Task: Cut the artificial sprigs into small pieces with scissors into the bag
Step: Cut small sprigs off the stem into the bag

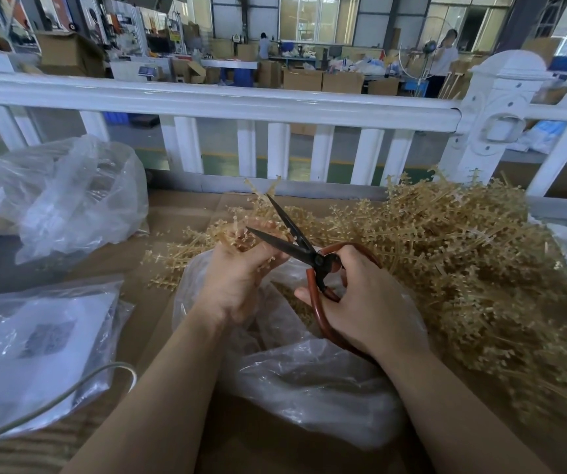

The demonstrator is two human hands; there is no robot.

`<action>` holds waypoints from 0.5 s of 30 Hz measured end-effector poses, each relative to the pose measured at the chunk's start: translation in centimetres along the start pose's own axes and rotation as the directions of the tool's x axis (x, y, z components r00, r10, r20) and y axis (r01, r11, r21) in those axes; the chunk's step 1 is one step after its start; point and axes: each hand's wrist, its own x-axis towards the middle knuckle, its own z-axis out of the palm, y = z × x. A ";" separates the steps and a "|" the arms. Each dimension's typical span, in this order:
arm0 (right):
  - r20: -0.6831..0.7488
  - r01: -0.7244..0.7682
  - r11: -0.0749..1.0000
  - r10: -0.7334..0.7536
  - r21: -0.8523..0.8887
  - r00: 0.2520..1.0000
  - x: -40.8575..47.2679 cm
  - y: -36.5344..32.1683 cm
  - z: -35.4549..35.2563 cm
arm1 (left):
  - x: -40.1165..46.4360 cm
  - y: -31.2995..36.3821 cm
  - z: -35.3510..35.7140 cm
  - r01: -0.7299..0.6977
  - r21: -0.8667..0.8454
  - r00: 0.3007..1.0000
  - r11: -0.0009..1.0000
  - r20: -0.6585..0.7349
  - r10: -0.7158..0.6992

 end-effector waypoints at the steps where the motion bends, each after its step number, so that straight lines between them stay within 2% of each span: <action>1: -0.002 -0.001 1.000 0.001 -0.002 1.000 0.0 0.1 0.0 | 0.0 -0.1 -0.1 0.006 -0.011 1.000 1.000 0.010 -0.006; 5: -0.005 -0.003 1.000 0.003 -0.012 1.000 -0.1 0.1 0.0 | 0.2 -0.1 -0.2 0.014 -0.024 0.999 1.000 0.044 -0.013; 15: 0.030 -0.032 0.999 0.031 0.018 0.999 -0.6 -0.4 -0.4 | 0.2 -0.1 0.0 0.004 0.002 1.000 1.000 0.024 -0.004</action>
